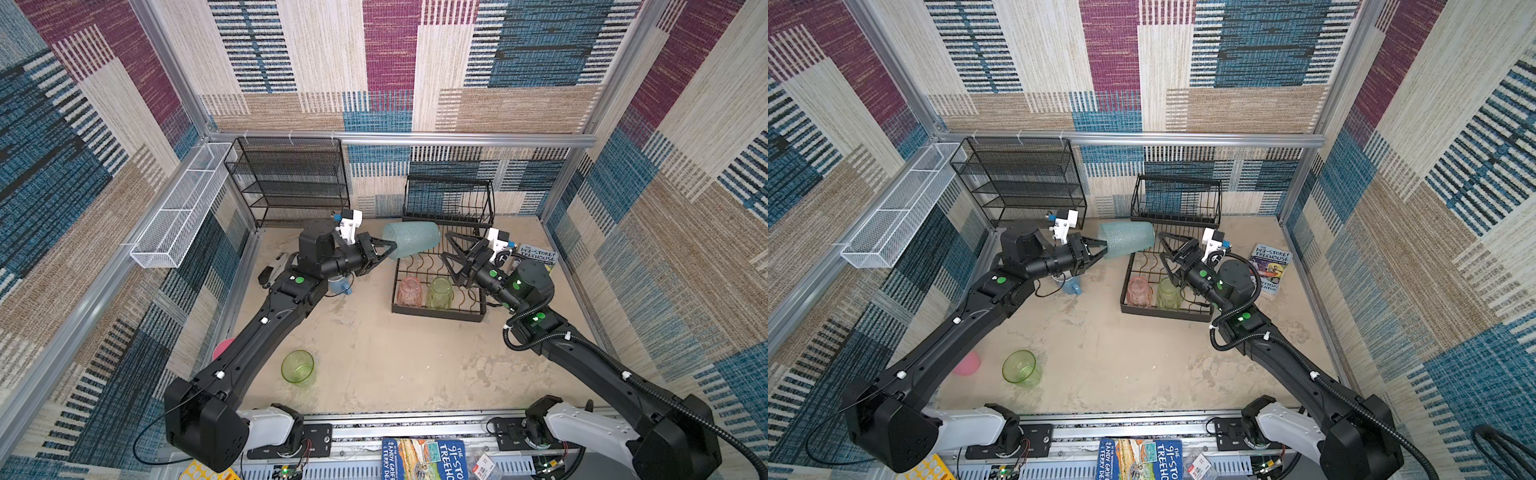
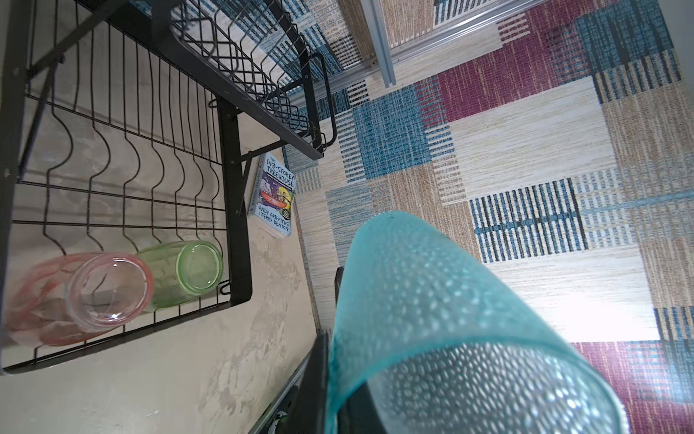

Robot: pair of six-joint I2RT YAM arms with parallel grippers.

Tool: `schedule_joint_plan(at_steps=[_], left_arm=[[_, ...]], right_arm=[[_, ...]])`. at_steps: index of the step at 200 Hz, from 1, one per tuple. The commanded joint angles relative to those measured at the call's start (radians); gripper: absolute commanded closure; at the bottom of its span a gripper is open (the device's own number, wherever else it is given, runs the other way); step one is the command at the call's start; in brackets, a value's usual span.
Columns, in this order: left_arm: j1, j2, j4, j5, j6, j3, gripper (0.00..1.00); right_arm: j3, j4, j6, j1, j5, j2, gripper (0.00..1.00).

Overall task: Load cups into a dish rack
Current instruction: Pick up the cup from the middle-left of the table.

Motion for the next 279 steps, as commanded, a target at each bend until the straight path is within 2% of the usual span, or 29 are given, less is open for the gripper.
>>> schedule_joint_plan(at_steps=[1, 49, 157, 222, 251, 279], left_arm=[[-0.027, 0.022, 0.095, -0.013, -0.017, 0.024, 1.00], [-0.075, 0.069, 0.158, -0.036, -0.032, 0.032, 1.00], [-0.153, 0.187, 0.247, -0.097, -0.049, 0.064, 1.00], [-0.174, 0.257, 0.300, -0.099, -0.081, 0.099, 1.00], [-0.177, 0.287, 0.305, -0.085, -0.090, 0.118, 1.00], [-0.177, 0.303, 0.313, -0.072, -0.097, 0.127, 1.00]], right_arm=[[-0.008, 0.096, 0.094, -0.009, 0.035, -0.001, 0.02], [-0.019, 0.119, 0.173, -0.024, 0.061, 0.010, 0.03], [0.004, 0.063, 0.214, -0.028, 0.145, 0.018, 0.11], [0.001, -0.026, 0.228, -0.031, 0.243, -0.008, 0.20], [0.013, -0.049, 0.229, -0.038, 0.248, 0.001, 0.25], [0.013, -0.055, 0.217, -0.045, 0.259, 0.004, 0.37]])
